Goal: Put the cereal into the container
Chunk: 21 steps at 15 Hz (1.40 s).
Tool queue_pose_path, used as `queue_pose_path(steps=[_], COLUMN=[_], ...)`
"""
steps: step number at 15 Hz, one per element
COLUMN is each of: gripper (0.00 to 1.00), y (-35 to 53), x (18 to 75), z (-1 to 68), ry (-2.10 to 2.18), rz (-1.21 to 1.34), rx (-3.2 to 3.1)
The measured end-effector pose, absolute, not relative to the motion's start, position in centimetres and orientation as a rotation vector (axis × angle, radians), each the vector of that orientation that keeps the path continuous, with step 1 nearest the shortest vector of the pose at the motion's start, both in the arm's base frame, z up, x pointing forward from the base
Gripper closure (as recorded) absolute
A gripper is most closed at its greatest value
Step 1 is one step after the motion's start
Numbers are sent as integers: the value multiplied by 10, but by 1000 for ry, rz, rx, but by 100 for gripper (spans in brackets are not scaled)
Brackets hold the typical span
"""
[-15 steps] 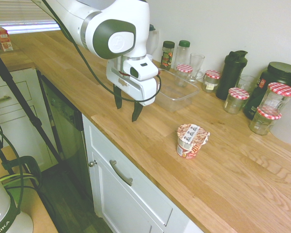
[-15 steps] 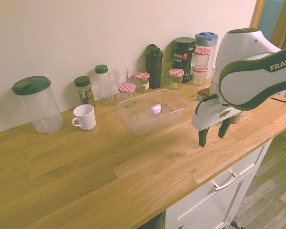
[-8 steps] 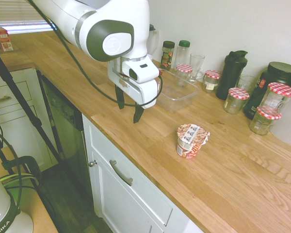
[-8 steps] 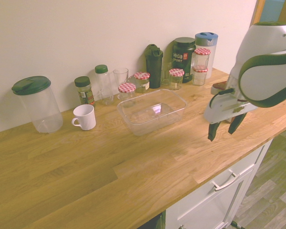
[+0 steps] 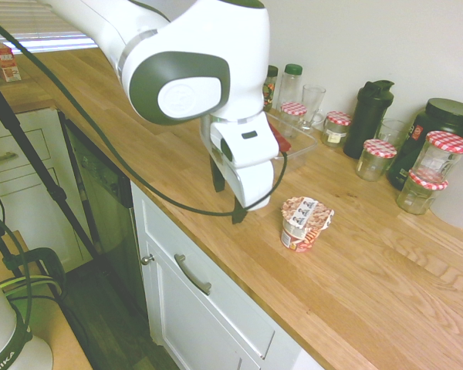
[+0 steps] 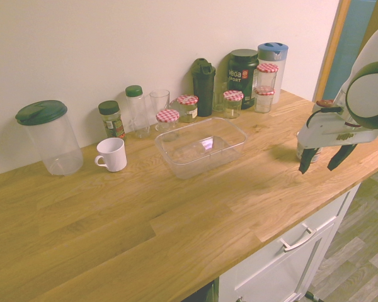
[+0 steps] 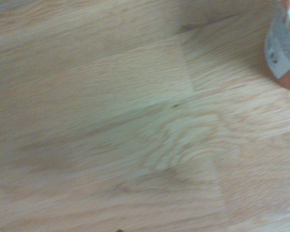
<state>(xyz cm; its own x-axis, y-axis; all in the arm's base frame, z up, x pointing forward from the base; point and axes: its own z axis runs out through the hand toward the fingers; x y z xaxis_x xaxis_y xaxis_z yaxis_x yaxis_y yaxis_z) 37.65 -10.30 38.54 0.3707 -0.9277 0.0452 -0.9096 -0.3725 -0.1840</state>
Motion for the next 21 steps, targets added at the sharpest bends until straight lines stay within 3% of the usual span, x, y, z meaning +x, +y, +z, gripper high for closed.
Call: queue_pose_path(steps=[9,21], gripper=[0,0], y=[-157,-182], x=[387,476], z=[369,361], ry=[1953,1934], rz=[-303,-371], rx=[-2344,-2375])
